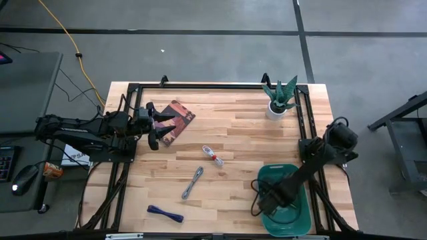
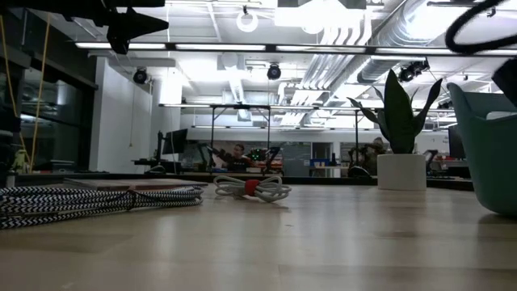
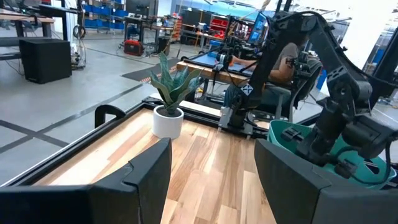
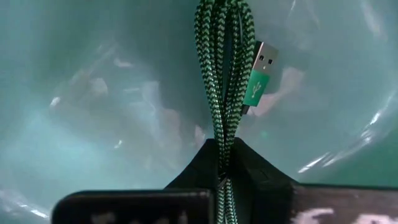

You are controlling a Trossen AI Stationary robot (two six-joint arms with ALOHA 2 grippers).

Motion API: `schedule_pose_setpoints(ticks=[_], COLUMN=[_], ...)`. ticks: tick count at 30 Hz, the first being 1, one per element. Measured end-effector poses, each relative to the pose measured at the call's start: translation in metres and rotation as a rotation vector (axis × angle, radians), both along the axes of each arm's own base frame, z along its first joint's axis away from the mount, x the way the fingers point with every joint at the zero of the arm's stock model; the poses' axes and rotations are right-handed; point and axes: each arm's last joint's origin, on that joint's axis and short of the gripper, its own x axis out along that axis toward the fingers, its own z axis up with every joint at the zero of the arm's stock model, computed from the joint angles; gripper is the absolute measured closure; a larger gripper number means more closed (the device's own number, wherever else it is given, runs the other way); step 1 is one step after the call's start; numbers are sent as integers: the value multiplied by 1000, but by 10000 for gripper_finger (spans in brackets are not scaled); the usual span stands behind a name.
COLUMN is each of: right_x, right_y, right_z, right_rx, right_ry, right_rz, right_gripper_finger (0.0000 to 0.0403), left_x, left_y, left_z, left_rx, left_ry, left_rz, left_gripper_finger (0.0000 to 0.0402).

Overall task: Pick and place USB-C Cables
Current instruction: Put the black green USB cable into the bin

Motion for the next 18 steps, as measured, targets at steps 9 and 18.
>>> schedule_pose_setpoints(ticks=[9,18], right_x=[2,4], right_y=[2,3], right_z=[-6,-6], right_rx=[1,12], right_ry=[5,-16], right_rz=[5,5], right_gripper_finger=[399,383], left_x=[0,0], left_y=[0,0], left_z=[0,0], left_rx=[1,1], left_ry=[0,-1], left_rz=[0,4], left_gripper_finger=[191,191])
